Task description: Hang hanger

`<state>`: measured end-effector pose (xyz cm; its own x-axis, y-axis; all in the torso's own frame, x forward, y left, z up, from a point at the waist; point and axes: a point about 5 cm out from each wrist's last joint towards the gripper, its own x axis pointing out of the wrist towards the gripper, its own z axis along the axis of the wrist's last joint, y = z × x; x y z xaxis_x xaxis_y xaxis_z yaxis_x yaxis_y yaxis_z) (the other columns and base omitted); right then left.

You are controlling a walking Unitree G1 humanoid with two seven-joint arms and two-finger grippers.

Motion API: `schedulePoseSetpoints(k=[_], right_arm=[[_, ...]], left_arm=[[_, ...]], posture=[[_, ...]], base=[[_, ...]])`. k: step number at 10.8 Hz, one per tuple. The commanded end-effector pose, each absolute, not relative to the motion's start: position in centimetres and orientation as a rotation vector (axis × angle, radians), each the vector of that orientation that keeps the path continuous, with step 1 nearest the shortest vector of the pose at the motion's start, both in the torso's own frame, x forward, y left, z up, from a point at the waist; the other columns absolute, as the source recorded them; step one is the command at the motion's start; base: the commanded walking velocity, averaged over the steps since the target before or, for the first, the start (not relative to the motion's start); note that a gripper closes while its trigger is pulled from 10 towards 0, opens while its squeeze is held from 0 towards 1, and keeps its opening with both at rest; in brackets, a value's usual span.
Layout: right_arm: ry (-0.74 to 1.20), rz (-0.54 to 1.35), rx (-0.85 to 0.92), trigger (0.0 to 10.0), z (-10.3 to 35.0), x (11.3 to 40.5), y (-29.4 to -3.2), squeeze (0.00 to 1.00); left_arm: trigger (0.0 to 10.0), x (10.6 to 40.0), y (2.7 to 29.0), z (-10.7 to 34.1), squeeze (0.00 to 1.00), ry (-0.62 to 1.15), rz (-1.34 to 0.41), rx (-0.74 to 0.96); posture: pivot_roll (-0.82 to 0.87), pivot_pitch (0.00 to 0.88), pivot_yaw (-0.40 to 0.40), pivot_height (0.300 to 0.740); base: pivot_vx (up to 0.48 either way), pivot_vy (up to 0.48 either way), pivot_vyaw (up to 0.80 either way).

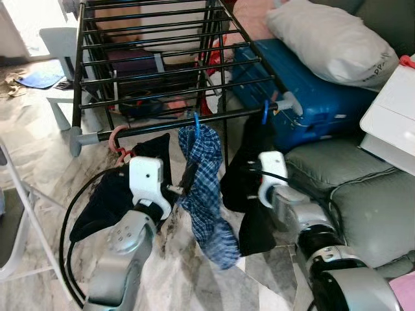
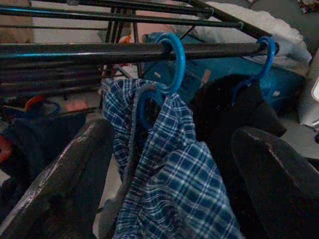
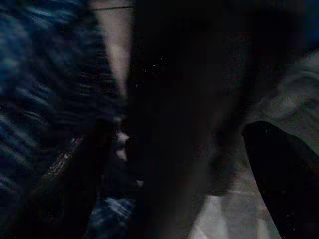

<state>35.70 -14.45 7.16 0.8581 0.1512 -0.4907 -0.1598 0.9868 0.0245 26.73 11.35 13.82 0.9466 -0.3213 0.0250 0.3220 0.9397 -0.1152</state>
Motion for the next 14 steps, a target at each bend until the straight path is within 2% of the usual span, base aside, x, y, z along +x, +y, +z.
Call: schedulePoseSetpoints(k=[1,3,7,8,14], right_arm=[[0.490,0.105,-0.021,10.0,7.8,36.1,-15.7,0.00],[0.468,0.083,-0.015,10.0,8.3,36.5,-16.8,0.00],[0.433,0.177,0.008,10.0,9.3,37.3,-15.3,0.00],[0.446,0.189,-0.005,0.0,9.0,37.2,-15.4,0.00],[0.475,0.158,-0.069,0.0,8.4,36.8,-17.5,0.00]], left_arm=[[10.0,26.6,11.3,14.0,0.00,-0.009,-0.333,-0.112],[10.0,26.7,10.7,14.1,0.00,-0.002,-0.356,-0.117],[10.0,27.0,10.6,14.1,0.00,0.004,-0.364,-0.099],[10.0,26.9,10.7,14.1,0.00,0.007,-0.357,-0.094],[10.0,27.0,10.6,13.9,0.00,0.018,-0.348,-0.095]], posture=[[-0.05,0.083,-0.008,0.740],[-0.06,0.081,0.003,0.740],[-0.05,0.079,-0.001,0.740],[-0.04,0.082,-0.008,0.740],[-0.06,0.084,-0.008,0.740]], base=[[0.000,0.000,0.00],[0.000,0.000,0.00],[0.000,0.000,0.00],[0.000,0.000,0.00],[0.000,0.000,0.00]])
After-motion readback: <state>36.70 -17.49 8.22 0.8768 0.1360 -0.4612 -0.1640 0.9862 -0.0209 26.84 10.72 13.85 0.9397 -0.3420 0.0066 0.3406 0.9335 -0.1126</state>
